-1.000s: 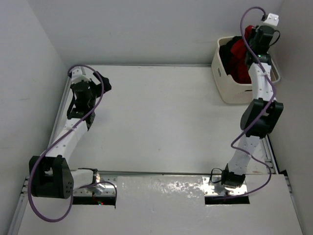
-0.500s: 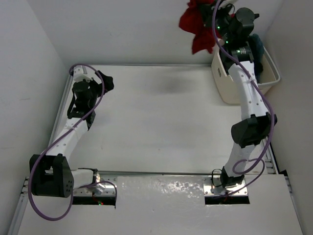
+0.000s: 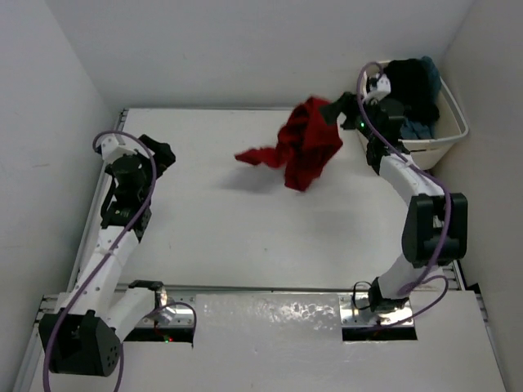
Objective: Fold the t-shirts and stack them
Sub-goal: Move the tshirt to the center of the board, then flatten out the tshirt
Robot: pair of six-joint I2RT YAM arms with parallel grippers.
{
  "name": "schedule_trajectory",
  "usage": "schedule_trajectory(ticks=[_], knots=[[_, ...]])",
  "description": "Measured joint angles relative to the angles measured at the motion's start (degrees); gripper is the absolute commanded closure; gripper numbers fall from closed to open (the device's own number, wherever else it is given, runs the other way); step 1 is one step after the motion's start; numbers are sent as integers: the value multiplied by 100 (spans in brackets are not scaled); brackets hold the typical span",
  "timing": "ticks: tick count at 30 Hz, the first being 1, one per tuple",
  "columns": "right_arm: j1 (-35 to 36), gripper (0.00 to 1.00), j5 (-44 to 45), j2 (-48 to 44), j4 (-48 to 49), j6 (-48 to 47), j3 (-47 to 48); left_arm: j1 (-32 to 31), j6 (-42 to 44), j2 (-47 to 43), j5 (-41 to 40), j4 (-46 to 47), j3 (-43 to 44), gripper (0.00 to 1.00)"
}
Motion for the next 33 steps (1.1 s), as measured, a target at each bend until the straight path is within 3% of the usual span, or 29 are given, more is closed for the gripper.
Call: schedule_trajectory(ticks=[3,6,10,13,20,25,33], knots=[[-315,1,48,404,-551,55,-855,0,-136,-348,-184,-280,-177,0],[-210,1,656,433,-1541,-269,-1449,0,-162,-297,7,-413,-404,0],[415,1,1611,-76,-2549,-713,-1818,-166,-136,490,695,-223,-577,0],[601,1,2022,-625,-2857,-951,-1878,-800,7,1384,938,13,-492,0],[592,1,2555,-826,-3117,-1412,-1965,-2181,643,3807,1987,323,925,1],[597,1,2782,-466,-3228,-1482,-1895,-2850,1244,4760,1941,225,1941,2],[597,2,2909,306,-3335,-1480,-1174,-3777,1985,5663,1906,109,3145,14]])
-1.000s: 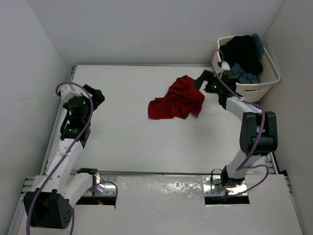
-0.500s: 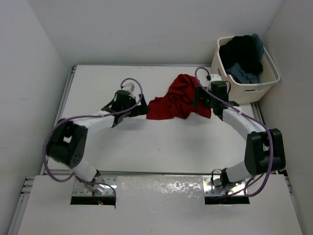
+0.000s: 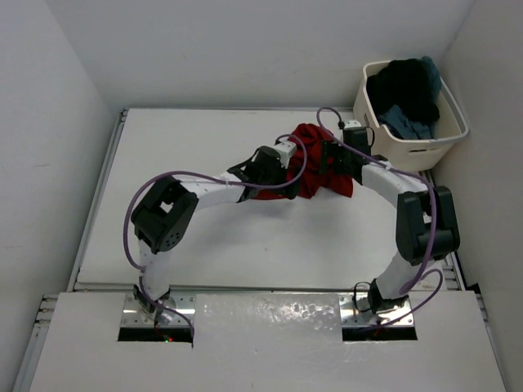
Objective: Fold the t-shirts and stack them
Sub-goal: Flatten out the tshirt
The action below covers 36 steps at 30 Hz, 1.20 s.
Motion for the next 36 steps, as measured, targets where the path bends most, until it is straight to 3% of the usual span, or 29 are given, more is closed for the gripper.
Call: schedule_trajectory(ticks=[8,14,20,22,25,26,28,29,31,34,36], knots=[[0,5,-59,697,2,15,789,-210,509,474,-271,-337,151,21],[0,7,-101,1102,-17,28,1130,-411,719,809,-588,-492,382,35],[0,15,-166,1255,-59,42,1272,-415,765,868,-1075,-417,391,66],[0,17,-210,1294,-61,50,1285,-413,752,879,-1268,-396,391,100],[0,30,-258,1360,-72,66,1285,-391,741,931,-1545,-264,398,100],[0,44,-273,1381,-70,63,1290,-387,697,938,-1650,-245,398,100],[0,59,-284,1408,-72,37,1296,-374,629,940,-1847,-229,398,100],[0,71,-280,1412,-81,39,1303,-361,570,940,-1950,-212,398,100],[0,79,-267,1412,-83,22,1320,-321,485,929,-2107,-114,376,100],[0,100,-219,1401,-81,-50,1331,-260,358,745,-2358,160,94,100],[0,100,-149,1353,-109,-90,1329,-234,258,479,-2610,299,-192,100]])
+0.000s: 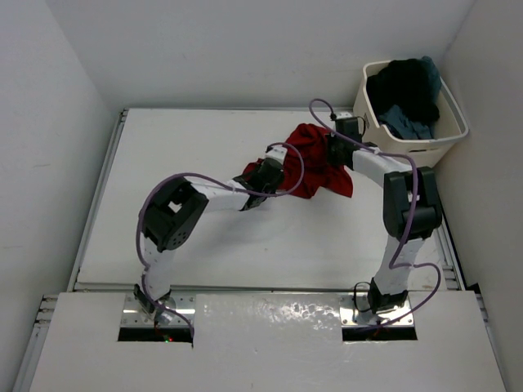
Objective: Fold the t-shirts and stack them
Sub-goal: Flatten out the tshirt
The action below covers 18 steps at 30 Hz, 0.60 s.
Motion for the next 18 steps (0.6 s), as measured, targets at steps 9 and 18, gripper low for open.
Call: schedule_trajectory(ticks=[9,18], knots=[[0,100,492,-1178,175,-424,-203,181,-334,-1521,-1565,529,-334,100],[-2,100,841,-2712,592,-988,-238,459,212,-2835,-2430,1095,-334,100]])
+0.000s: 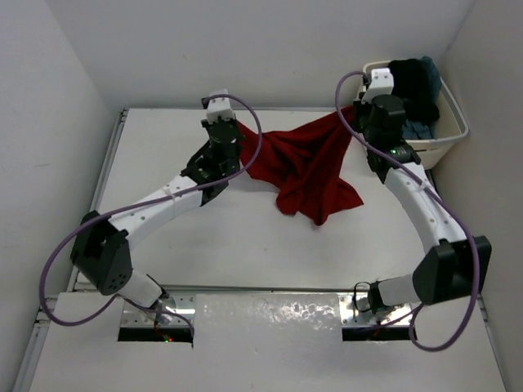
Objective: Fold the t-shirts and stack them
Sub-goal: Flatten out the tshirt
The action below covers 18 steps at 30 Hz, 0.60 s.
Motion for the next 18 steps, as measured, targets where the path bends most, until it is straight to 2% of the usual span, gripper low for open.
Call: schedule_trajectory(ticks=[9,18], knots=[[-4,100,4,-1204,125,-710,396,-2,1021,-1670,-444,675,-7,100],[-9,100,-70,-2253,116,-1191,1005,-2,1648,-4157,267,973,-396,100]])
